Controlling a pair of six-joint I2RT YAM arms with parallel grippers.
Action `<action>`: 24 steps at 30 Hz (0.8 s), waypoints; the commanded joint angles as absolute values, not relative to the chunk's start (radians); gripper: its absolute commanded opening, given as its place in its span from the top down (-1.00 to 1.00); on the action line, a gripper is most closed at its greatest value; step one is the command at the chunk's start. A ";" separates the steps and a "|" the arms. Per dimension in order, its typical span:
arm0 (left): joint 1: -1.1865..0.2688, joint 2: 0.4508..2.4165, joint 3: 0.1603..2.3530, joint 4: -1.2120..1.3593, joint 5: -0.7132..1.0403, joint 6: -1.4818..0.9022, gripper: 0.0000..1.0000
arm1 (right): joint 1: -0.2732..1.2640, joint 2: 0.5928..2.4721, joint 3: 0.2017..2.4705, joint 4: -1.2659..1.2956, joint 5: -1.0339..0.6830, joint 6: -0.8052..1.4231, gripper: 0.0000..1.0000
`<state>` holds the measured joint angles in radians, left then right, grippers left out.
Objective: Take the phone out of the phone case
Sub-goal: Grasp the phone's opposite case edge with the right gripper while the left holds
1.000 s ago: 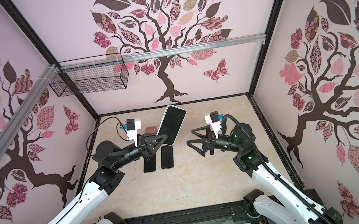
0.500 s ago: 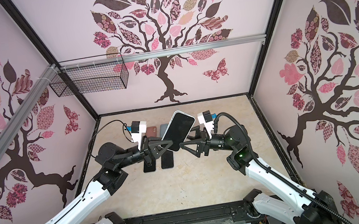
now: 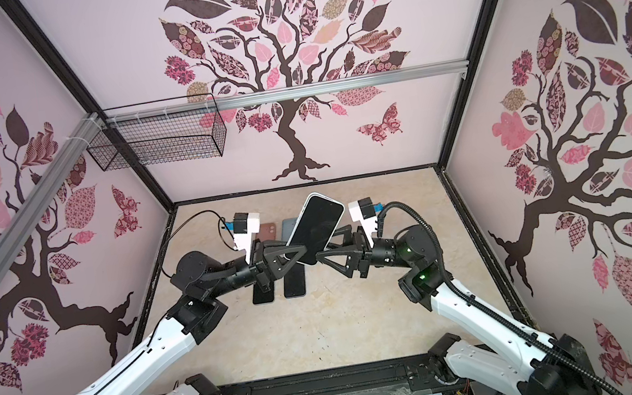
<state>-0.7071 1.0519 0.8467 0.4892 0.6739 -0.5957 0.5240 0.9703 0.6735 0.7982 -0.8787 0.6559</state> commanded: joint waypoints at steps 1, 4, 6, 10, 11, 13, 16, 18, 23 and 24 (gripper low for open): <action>-0.710 1.025 0.846 0.580 0.626 -0.611 1.00 | 0.537 0.955 0.678 0.871 -0.867 0.658 -0.14; -0.715 1.032 0.846 0.577 0.627 -0.608 1.00 | 0.546 0.968 0.685 0.870 -0.884 0.657 -0.05; -0.719 1.038 0.844 0.580 0.630 -0.609 1.00 | 0.552 0.980 0.692 0.870 -0.895 0.655 0.02; -0.726 1.045 0.837 0.593 0.630 -0.614 1.00 | 0.566 0.995 0.708 0.870 -0.902 0.654 0.13; -0.727 1.048 0.838 0.595 0.632 -0.615 1.00 | 0.567 1.000 0.712 0.870 -0.904 0.656 0.16; -0.728 1.050 0.840 0.595 0.641 -0.616 1.00 | 0.571 1.006 0.717 0.869 -0.906 0.657 0.20; -0.729 1.058 0.844 0.595 0.667 -0.611 1.00 | 0.573 1.010 0.724 0.873 -0.904 0.658 0.23; -0.729 1.064 0.844 0.595 0.681 -0.609 1.00 | 0.574 1.010 0.727 0.873 -0.900 0.659 0.25; -0.730 1.075 0.842 0.596 0.696 -0.610 1.00 | 0.574 1.008 0.734 0.871 -0.890 0.659 0.32; -0.729 1.076 0.843 0.597 0.696 -0.611 1.00 | 0.574 1.008 0.734 0.867 -0.889 0.658 0.34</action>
